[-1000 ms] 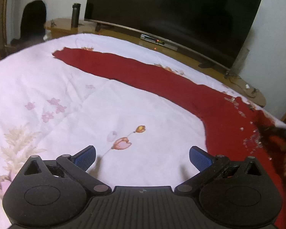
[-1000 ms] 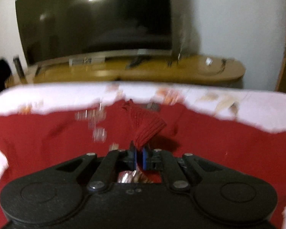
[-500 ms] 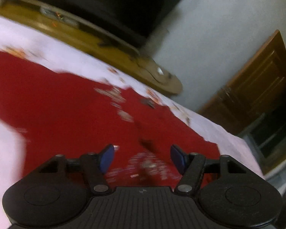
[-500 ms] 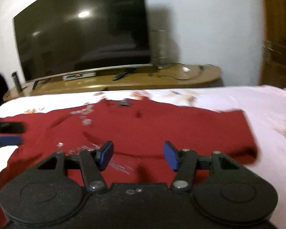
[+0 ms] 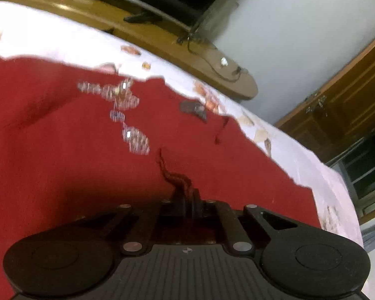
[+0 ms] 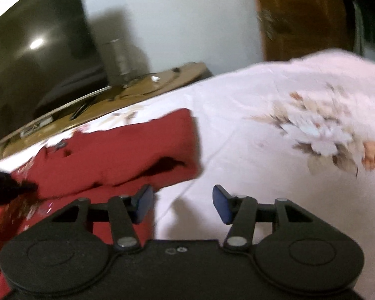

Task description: Fold small clothes

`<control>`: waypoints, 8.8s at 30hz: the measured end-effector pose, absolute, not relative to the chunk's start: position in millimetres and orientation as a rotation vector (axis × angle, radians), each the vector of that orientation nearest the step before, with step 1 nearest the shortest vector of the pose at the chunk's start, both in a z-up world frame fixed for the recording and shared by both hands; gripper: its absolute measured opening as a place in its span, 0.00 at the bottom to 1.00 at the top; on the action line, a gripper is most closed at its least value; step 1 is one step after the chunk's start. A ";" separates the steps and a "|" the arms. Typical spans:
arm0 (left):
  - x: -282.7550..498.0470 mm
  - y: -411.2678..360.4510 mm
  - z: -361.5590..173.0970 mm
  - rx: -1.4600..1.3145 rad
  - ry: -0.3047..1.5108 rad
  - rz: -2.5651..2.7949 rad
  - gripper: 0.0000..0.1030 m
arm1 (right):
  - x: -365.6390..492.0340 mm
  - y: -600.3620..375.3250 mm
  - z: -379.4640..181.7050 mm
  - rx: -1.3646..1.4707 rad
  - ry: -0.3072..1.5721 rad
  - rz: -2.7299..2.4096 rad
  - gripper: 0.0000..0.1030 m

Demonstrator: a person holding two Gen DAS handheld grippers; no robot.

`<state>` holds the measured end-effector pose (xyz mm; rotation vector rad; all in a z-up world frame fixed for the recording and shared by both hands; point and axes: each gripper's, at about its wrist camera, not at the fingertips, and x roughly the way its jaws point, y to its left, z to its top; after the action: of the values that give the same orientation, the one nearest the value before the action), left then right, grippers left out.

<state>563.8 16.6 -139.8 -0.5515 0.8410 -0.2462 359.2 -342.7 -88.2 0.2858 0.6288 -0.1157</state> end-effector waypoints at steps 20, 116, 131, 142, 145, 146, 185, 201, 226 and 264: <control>512.9 118.5 -123.8 -0.465 0.728 -0.145 0.03 | 400.8 -333.8 -105.8 0.372 0.698 0.033 0.46; 527.8 174.0 -59.1 -0.368 0.494 -0.161 0.04 | 298.5 -274.5 -35.5 0.196 0.634 -0.064 0.41; 531.5 -91.1 -118.5 -0.135 0.649 -0.390 0.68 | 318.7 -367.3 -34.6 0.430 0.576 -0.129 0.46; 453.2 101.7 -119.0 -0.109 0.634 0.132 0.48 | 424.6 -278.9 -81.8 0.631 0.718 0.217 0.43; 459.6 127.3 -134.7 -0.124 0.694 0.163 0.48 | 453.5 -252.7 -95.2 0.649 0.779 0.266 0.43; 463.5 132.1 -142.0 -0.136 0.703 0.155 0.48 | 462.6 -244.4 -101.1 0.655 0.812 0.264 0.43; 463.6 146.7 -140.3 -0.033 0.700 0.049 0.32 | 453.8 -247.6 -91.6 0.194 0.807 0.100 0.10; 555.4 98.6 -116.6 -0.020 0.533 -0.173 0.68 | 470.0 -202.0 -76.1 -0.089 0.656 0.310 0.21; 515.5 91.6 -136.8 0.023 0.628 -0.112 0.79 | 457.6 -226.4 -89.0 -0.178 0.678 0.242 0.27; 226.4 156.1 -144.1 -0.500 0.832 -0.258 0.71 | 204.7 -388.3 -96.0 0.748 0.904 0.233 0.63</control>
<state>226.4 156.2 -144.1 -0.5003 0.8325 -0.2578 204.7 -388.3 -96.0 0.7475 0.9038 0.2331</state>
